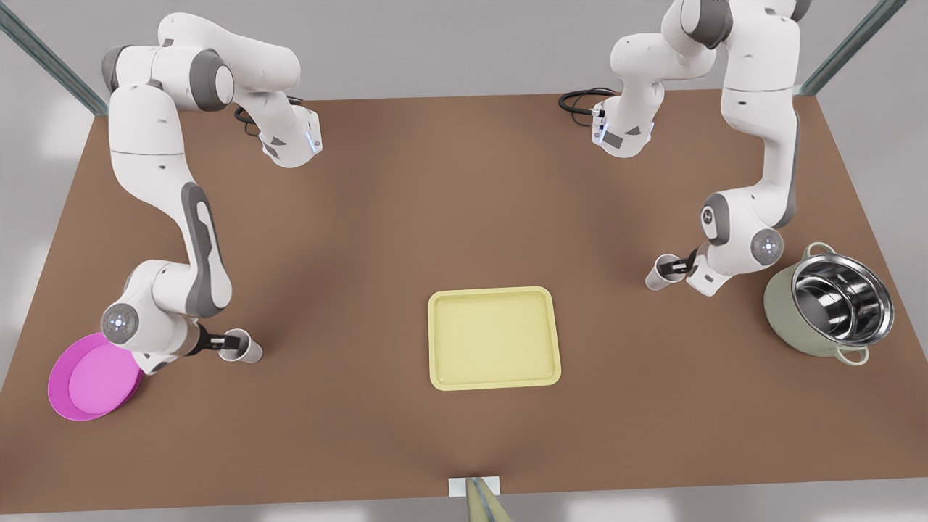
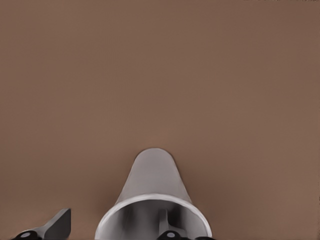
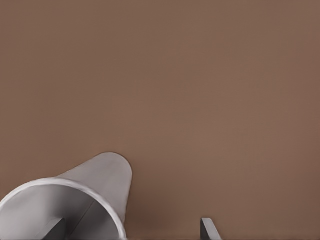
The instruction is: Use both arms to respectively pick up the white IKEA cups from the middle-left and middle-right positions, then place the white IKEA cups onto the middle-middle tray, ensuring that the cups remain upright and do not tip over
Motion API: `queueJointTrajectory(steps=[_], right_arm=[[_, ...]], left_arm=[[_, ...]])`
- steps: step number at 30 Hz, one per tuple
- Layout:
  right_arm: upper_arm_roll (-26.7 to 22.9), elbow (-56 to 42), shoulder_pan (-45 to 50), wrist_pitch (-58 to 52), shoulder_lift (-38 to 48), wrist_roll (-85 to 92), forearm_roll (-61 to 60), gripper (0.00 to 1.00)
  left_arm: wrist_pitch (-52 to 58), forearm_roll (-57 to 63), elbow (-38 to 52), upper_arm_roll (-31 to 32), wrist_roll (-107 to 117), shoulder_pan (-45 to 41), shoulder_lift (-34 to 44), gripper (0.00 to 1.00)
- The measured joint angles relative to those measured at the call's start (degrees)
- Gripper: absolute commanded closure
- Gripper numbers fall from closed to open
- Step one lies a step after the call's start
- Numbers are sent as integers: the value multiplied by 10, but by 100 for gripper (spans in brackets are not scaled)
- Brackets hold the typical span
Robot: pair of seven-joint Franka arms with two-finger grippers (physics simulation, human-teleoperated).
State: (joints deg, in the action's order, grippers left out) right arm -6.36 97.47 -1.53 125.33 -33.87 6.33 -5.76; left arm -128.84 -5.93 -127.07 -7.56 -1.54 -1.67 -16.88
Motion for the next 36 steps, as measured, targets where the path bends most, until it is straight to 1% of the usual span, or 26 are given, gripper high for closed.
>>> queueJointTrajectory(steps=[2, 3, 4, 5, 7, 8, 10, 11, 13, 14, 18, 19, 21, 22, 24, 27, 29, 31, 36], right_arm=[[0, 6, -1, 7, -2, 0, -8, 0], [0, 7, -1, 9, -3, 1, -11, 0], [0, 7, -2, 11, -7, 1, -13, 3], [0, 7, -4, 14, -12, 1, -15, 9], [0, 4, -6, 17, -20, 2, -17, 31], [0, 3, -6, 18, -23, 2, -18, 40], [0, 0, -6, 18, -25, 3, -19, 51], [0, -2, -5, 18, -25, 3, -19, 57], [0, -11, -3, 15, -25, 4, -19, 71], [0, -15, -2, 13, -24, 5, -20, 79], [5, -21, -1, -2, -17, 7, -22, 79], [13, -22, 0, -9, -9, 7, -27, 79], [27, -23, 16, -21, 6, 7, -44, 79], [42, -24, 24, -26, 11, 6, -52, 79], [62, -28, 54, -33, 18, -6, -65, 79], [69, -51, 124, -38, 16, -42, -75, 79], [69, -72, 166, -39, 9, -75, -80, 79], [70, -84, 202, -36, 5, -111, -83, 79], [70, -95, 283, 3, -28, -217, -86, 79]], left_arm=[[-6, -21, 0, 0, -3, 0, -7, 47], [-9, -29, 0, 0, -4, 0, -10, 52], [-11, -34, 0, 1, -5, -1, -12, 55], [-13, -39, 0, 1, -6, -2, -13, 57], [-16, -49, 1, 1, -9, -3, -13, 61], [-17, -53, 1, 1, -11, -4, -13, 64], [-18, -56, 3, 3, -15, -7, -13, 68], [-19, -58, 3, 5, -17, -10, -12, 69], [-20, -59, 7, 6, -19, -19, -7, 77], [-20, -59, 9, 7, -20, -23, -4, 79], [-20, -59, 23, 10, -22, -34, -1, 79], [-13, -59, 57, 20, -20, -41, -13, 79], [20, -59, 158, 46, -6, -54, -43, 79], [38, -59, 221, 67, 5, -57, -64, 79], [66, -55, 340, 104, 36, -80, -121, 79], [93, -51, 469, 124, 93, -135, -207, 79], [104, -49, 511, 140, 129, -150, -246, 77], [110, -48, 533, 146, 161, -157, -271, 77], [116, -37, 539, 148, 226, -166, -306, 77]])
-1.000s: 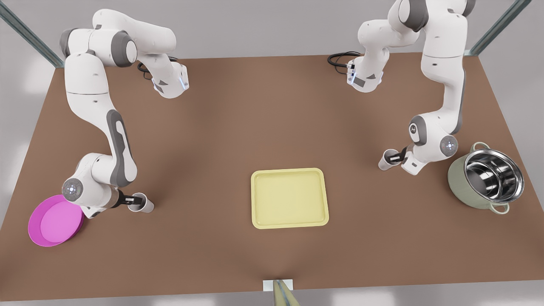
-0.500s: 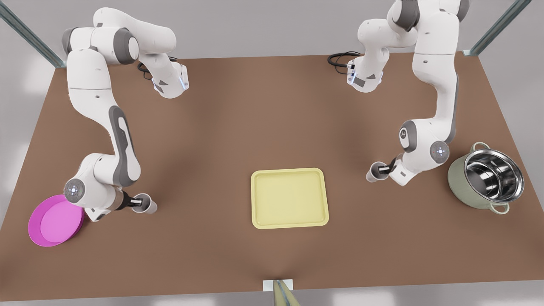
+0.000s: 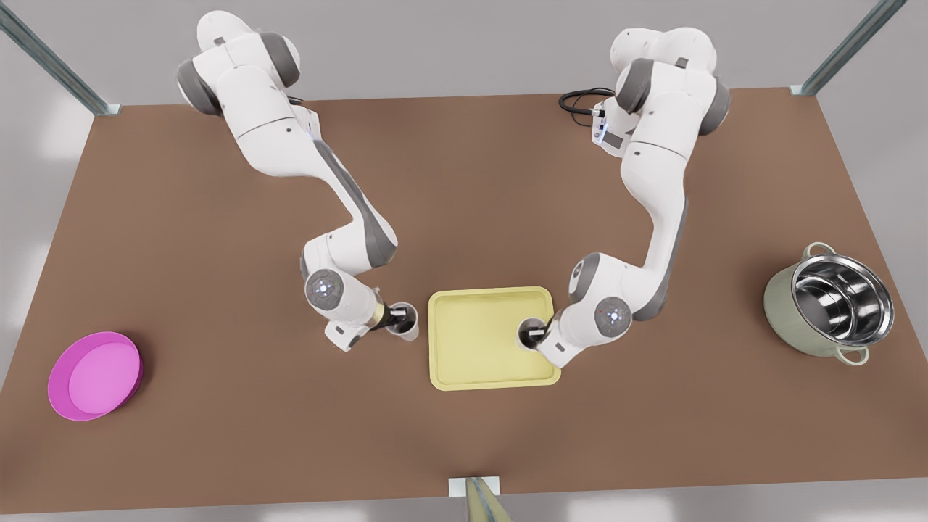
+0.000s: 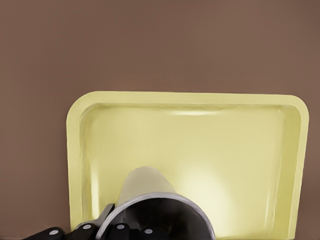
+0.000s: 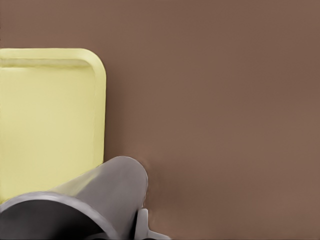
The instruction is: Use both arms to respectively pick up the white IKEA cups from the middle-left and middle-right positions, then place the white IKEA cups onto the middle-middle tray, ensuring that the cups remain upright and do not tip over
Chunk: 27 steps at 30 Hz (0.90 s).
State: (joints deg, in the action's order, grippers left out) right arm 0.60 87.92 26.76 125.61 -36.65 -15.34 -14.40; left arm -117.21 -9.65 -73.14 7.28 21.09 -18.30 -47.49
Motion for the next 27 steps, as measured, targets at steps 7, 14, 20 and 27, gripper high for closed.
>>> queueJointTrajectory(steps=[7, 14, 20, 27], right_arm=[[0, -42, 55, 70, -59, -151, -4, 79], [0, -46, 65, 102, -69, -260, -4, 79], [3, -46, 68, 112, -88, -325, -3, 79], [4, -49, 64, 110, -87, -380, 1, 0]], left_arm=[[-7, 11, 1, -1, 62, 3, -11, 0], [-5, 6, -1, 3, 90, 13, 0, 0], [68, 20, 11, 2, 120, 32, 60, 0], [288, 135, -23, -4, 82, 119, 309, 0]])
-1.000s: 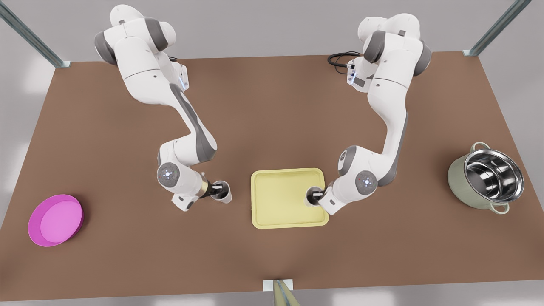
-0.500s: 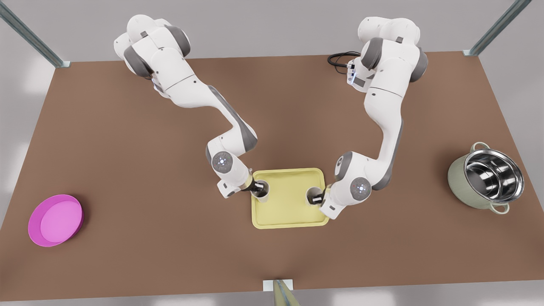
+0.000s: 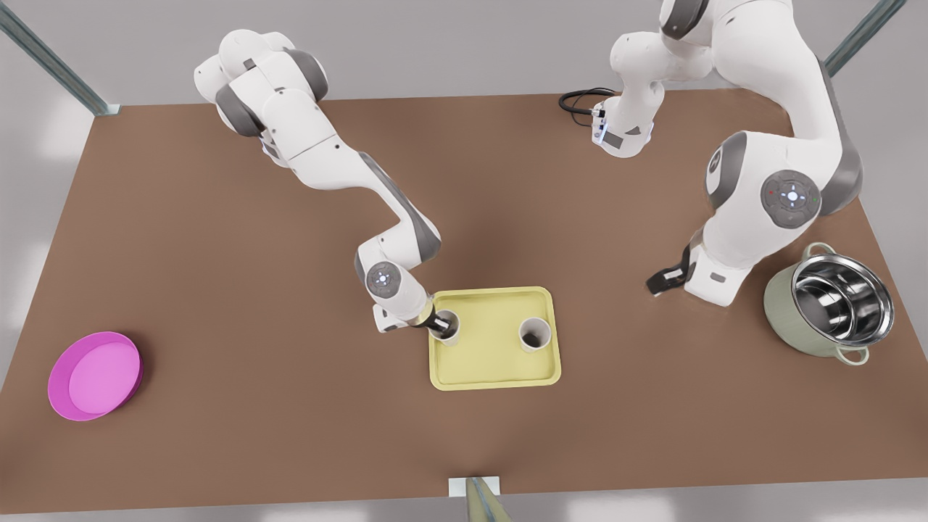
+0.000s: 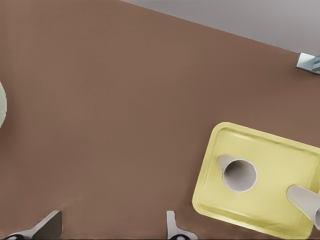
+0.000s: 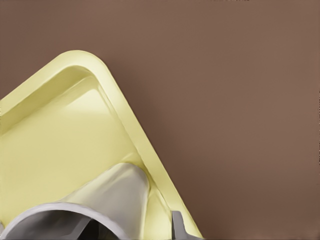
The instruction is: Use both arms to respectively pick up the white IKEA cups from the middle-left and middle-right positions, then place the white IKEA cups onto the middle-middle tray, ensuring that the cups remain upright and do not tip over
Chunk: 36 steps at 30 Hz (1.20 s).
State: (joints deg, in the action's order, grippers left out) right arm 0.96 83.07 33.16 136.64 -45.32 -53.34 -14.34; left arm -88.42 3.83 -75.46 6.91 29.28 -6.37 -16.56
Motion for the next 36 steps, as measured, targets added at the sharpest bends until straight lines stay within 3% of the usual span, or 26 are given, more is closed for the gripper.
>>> queueJointTrajectory(steps=[15, 19, 23, 30, 36], right_arm=[[0, -13, -15, -16, 36, -62, 0, 0], [0, -11, -80, -65, 58, -47, 0, 0], [-26, -4, -226, -176, 52, 47, 74, 0], [-61, -11, -271, -333, 294, 226, 150, 0], [-61, -16, -275, -433, 332, 321, 160, 0]], left_arm=[[94, -6, -28, -1, -128, 19, 23, 0], [98, -7, -28, -1, -148, 19, 19, 0], [99, -6, -28, -1, -164, 20, 14, 0], [99, -5, -26, 0, -184, 19, 13, 0], [98, -5, -26, -1, -196, 21, 5, 0]])
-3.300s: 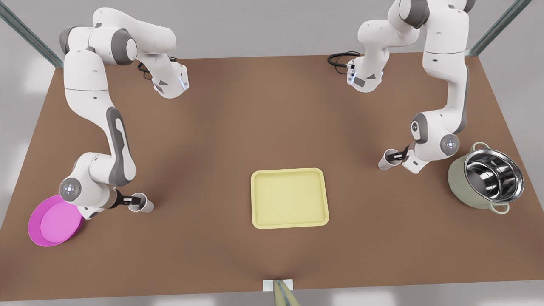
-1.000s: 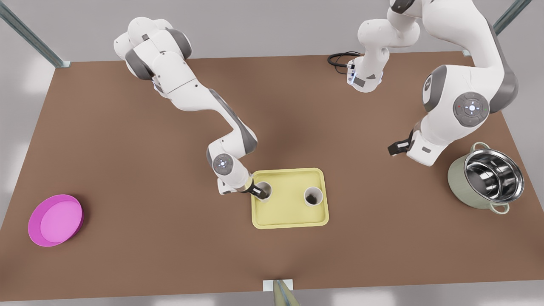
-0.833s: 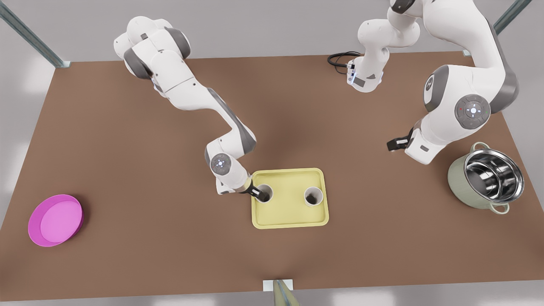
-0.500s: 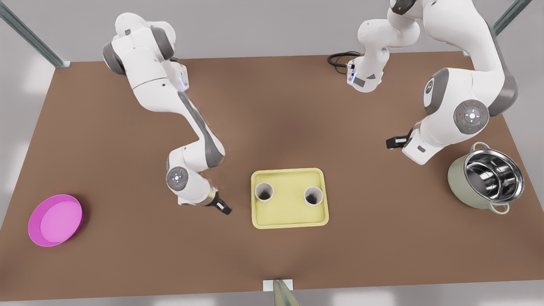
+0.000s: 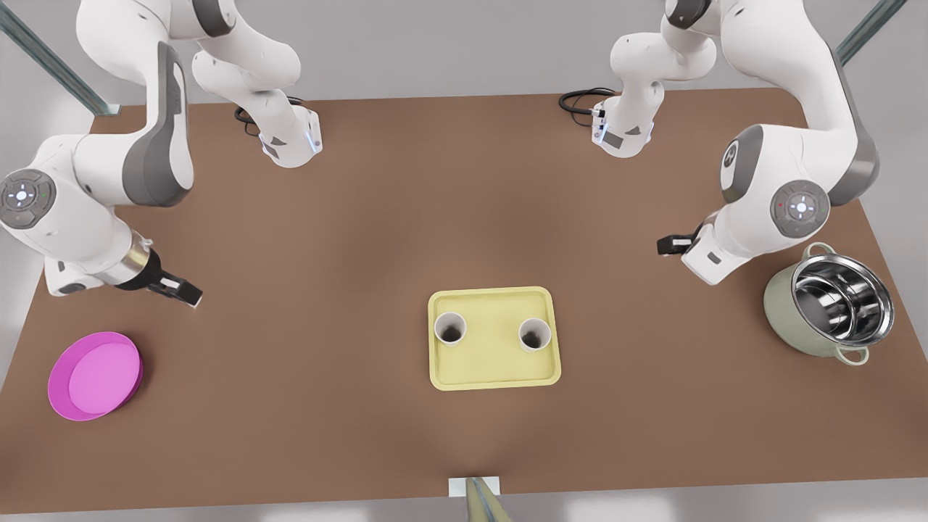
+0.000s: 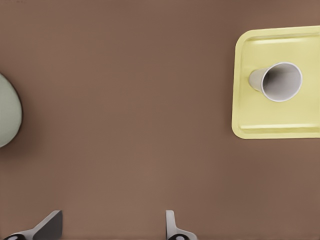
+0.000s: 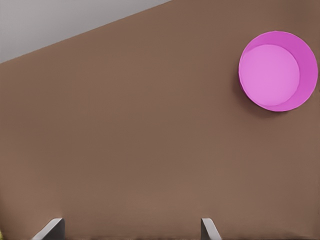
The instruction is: Use both arms to respectively pick up the white IKEA cups from the middle-left and middle-right positions, then place the white IKEA cups onto the middle-middle tray, ensuring that the cups remain upright and do not tip over
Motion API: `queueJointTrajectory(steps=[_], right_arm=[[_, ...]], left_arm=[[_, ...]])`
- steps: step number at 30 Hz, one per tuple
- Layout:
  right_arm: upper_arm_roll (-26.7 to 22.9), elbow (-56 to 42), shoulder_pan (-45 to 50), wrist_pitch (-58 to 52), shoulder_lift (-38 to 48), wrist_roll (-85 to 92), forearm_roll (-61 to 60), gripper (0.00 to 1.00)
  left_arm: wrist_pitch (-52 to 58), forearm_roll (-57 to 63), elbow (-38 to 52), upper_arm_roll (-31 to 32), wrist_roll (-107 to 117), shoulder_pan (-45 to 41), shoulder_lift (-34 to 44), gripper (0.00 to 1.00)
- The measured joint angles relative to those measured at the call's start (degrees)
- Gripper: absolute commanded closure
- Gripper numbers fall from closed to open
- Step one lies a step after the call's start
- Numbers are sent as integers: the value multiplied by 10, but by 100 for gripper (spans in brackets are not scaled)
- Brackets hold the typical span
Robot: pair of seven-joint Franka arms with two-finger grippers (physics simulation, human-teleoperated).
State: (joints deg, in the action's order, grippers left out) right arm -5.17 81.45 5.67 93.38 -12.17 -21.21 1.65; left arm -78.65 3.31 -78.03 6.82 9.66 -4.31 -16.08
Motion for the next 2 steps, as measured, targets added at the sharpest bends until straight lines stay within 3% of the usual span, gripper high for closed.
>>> queueJointTrajectory(steps=[2], right_arm=[[0, 0, 0, -19, 1, 26, -1, 0]], left_arm=[[0, 0, 0, -1, -3, 5, -1, 0]])
